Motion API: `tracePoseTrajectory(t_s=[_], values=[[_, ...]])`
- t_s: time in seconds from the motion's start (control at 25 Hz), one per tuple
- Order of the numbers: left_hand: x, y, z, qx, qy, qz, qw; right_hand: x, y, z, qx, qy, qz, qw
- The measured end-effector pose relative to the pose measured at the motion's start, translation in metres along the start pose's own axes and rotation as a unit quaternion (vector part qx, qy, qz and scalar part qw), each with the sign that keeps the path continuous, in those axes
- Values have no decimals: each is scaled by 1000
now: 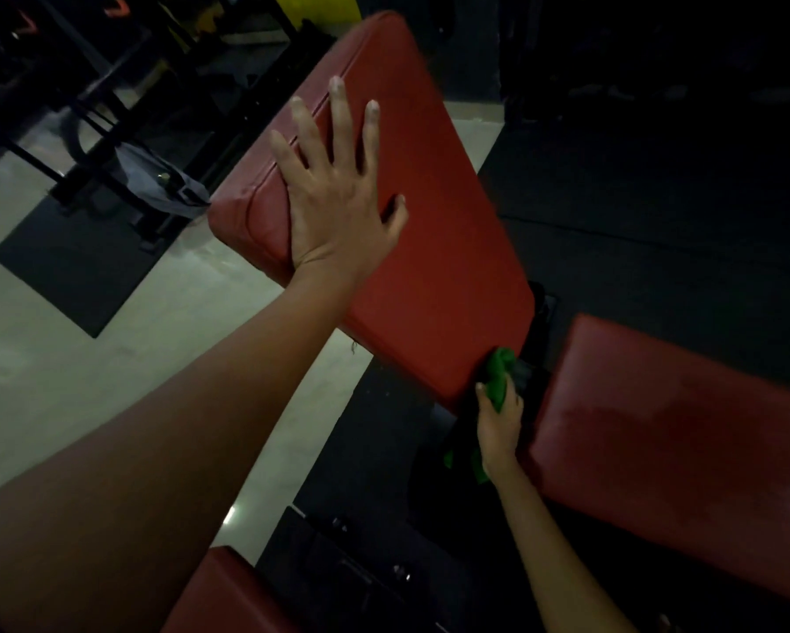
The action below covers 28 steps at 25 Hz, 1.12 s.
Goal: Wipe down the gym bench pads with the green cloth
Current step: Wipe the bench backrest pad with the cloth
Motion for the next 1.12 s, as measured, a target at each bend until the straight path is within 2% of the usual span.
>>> tracePoseTrajectory(t_s=[0.04, 0.16, 0.28, 0.4, 0.52, 0.6, 0.68, 0.8, 0.92, 1.0, 1.12], values=[[0, -1, 0, -1, -2, 5, 1000, -7, 3, 0, 10, -5, 7, 1000], [0, 0, 0, -26, 1, 29, 999, 2, -1, -30, 55, 71, -6, 996], [2, 2, 0, -63, 5, 46, 997, 53, -9, -24, 78, 109, -22, 991], [1, 2, -2, -75, 2, 60, 995, 104, -12, -11, 45, 104, -7, 993], [6, -2, 1, -130, -31, 43, 990, 94, -10, -28, 28, 84, 14, 996], [8, -4, -33, -154, 25, 20, 988, 60, -6, -55, 35, 82, 42, 995], [1, 8, -93, -162, 135, 32, 977, 58, -10, -53, 32, 77, 35, 996], [-16, 43, -143, -102, 227, 94, 964, 109, -15, 2, 24, 46, 9, 999], [-23, 64, -148, 19, 242, 121, 962, 141, -16, 48, -38, -12, -12, 999], [-22, 65, -151, 44, 235, 118, 964, 131, -15, 35, -51, -22, -5, 998], [-22, 66, -151, 69, 224, 111, 966, 119, -13, -21, 28, 102, 33, 994]])
Point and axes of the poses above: each hand's wrist, its own x-axis towards the middle knuckle, its own y-axis out of the palm, z = x × y, the point moved 10 cm from there along x, towards the middle knuckle, and after that the axes turned 7 degrees about y, right-handed, at the moved point
